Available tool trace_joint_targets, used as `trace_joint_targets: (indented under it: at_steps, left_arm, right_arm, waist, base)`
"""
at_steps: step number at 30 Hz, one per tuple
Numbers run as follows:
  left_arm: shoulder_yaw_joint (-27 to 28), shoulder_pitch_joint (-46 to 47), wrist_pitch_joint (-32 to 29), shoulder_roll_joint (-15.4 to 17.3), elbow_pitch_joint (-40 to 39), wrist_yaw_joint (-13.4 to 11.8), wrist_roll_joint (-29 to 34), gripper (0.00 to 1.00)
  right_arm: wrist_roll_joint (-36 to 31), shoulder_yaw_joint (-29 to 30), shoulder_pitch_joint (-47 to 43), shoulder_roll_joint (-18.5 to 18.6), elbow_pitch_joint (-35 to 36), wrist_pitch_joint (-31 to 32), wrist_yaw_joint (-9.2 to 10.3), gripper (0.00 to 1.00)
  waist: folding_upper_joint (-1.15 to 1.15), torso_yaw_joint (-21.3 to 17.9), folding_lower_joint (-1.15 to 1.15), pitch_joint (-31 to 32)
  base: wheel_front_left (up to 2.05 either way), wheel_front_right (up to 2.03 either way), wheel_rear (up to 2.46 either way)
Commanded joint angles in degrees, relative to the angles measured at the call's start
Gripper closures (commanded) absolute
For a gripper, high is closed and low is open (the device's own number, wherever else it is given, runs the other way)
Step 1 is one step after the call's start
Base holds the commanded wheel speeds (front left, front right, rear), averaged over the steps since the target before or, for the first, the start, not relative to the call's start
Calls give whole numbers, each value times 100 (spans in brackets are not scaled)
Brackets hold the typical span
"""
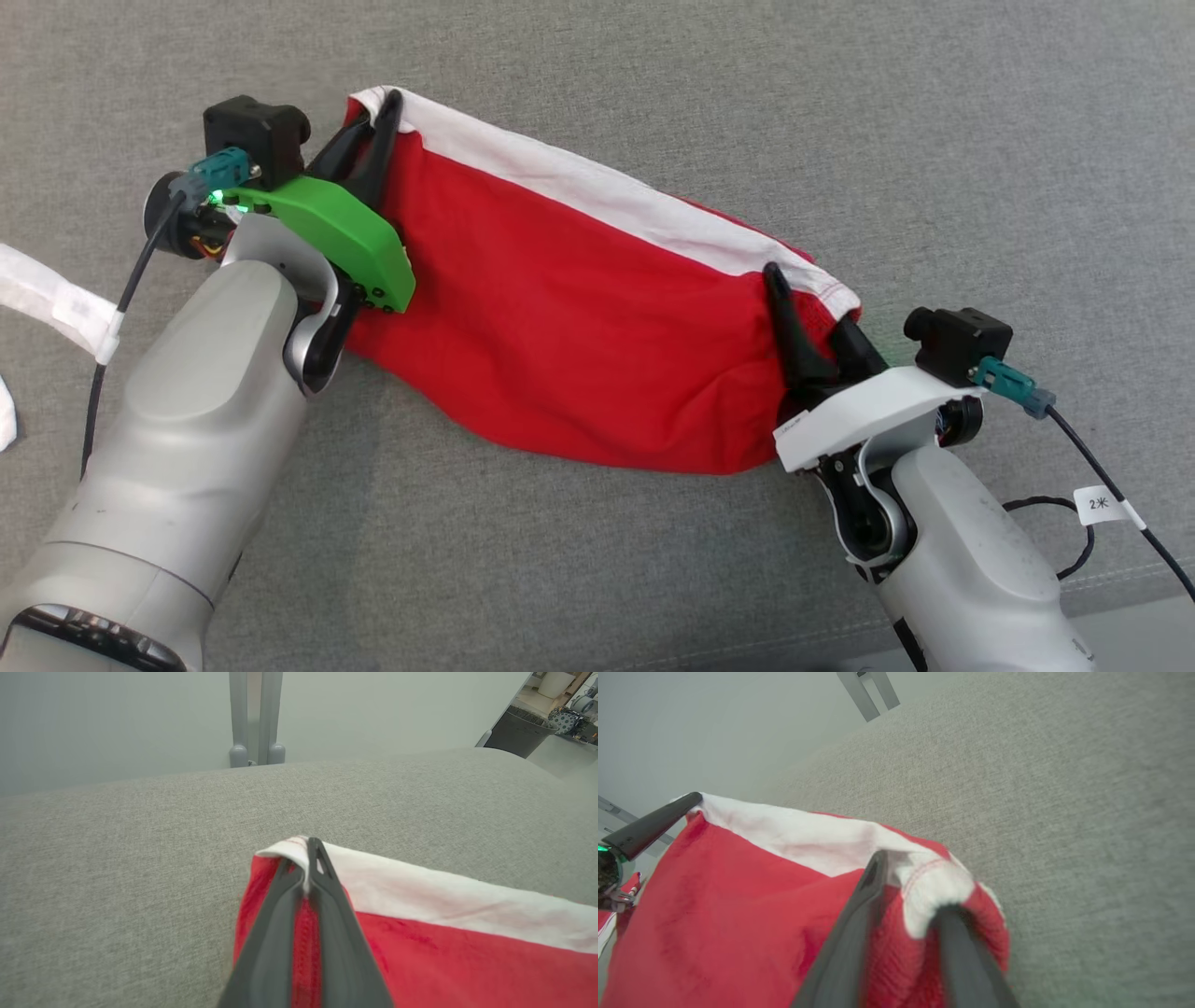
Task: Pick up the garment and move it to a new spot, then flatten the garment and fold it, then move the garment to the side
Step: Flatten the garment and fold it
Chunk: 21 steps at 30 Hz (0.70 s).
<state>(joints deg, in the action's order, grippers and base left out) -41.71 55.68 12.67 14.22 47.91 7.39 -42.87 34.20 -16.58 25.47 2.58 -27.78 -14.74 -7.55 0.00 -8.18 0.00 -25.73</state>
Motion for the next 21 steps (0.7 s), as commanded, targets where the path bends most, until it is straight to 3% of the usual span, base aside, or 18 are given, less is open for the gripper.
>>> trace_joint_targets:
  at_steps: [1,15,21]
  left_arm:
    - [-61,106,9,24,42,10,-67,0]
    - [-738,-103,16,289,-64,11,-641,0]
    - [-932,-295,-84,461,-196,11,-926,0]
  right_arm:
    - [21,34,-30,58,-111,-13,13,0]
    - [-761,634,-657,50,106,36,13,0]
    - [-1129,1016,-1071,44,571,305,11,0]
  waist:
    - [0,1,0,26]
    - [0,130,0,490]
    - [0,136,0,739]
  base:
    - [0,0,0]
    - [0,0,0]
    - [0,0,0]
